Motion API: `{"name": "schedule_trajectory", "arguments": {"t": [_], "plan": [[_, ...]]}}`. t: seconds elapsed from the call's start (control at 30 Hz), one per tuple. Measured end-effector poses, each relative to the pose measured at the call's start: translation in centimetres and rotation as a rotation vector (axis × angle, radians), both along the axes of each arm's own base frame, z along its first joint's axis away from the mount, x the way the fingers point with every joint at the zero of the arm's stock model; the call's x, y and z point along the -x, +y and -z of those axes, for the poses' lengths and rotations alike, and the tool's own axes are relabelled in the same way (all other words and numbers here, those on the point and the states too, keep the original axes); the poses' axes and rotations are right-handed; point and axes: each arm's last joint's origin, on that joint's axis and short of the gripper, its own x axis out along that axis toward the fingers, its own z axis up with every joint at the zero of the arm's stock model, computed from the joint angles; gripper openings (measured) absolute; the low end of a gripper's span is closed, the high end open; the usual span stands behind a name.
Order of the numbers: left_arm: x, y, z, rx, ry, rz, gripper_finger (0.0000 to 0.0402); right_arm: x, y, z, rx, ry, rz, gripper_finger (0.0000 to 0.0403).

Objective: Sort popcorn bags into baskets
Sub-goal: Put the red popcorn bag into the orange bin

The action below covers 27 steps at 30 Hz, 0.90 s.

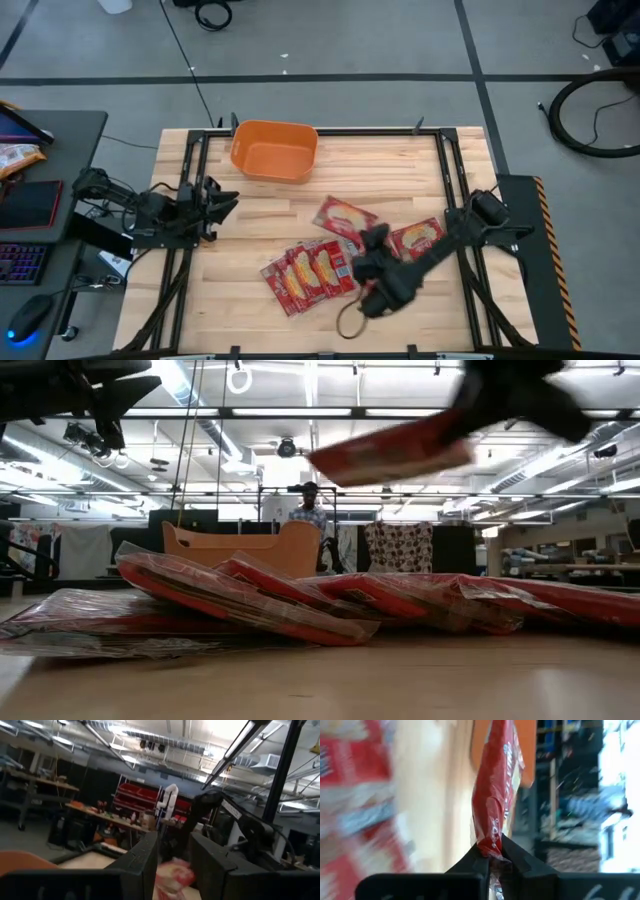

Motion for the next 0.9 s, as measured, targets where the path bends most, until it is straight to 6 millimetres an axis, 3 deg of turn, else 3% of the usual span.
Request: {"name": "schedule_trajectory", "arguments": {"t": [0.33,0.53,0.77,0.9], "plan": [[-0.1,-0.5,0.1,0.021,-0.018,0.175,0.0117,-8.1,-7.2,-0.3,0.148,0.169,-0.118,0.0020],[-0.2,-0.7,0.2,-0.012,-0.017,0.253,0.0117,-12.0,-11.7,-1.7,0.129,0.125,-0.231,0.0021],[-0.3,-0.8,0.4,-0.021,0.011,0.257,0.0117,-14.2,-18.0,-2.9,0.080,0.077,-0.421,0.0024],[-0.3,-0.8,0.4,-0.021,0.010,0.257,0.0117,-14.4,-22.5,-2.5,0.010,0.023,-0.392,0.0024]]}}
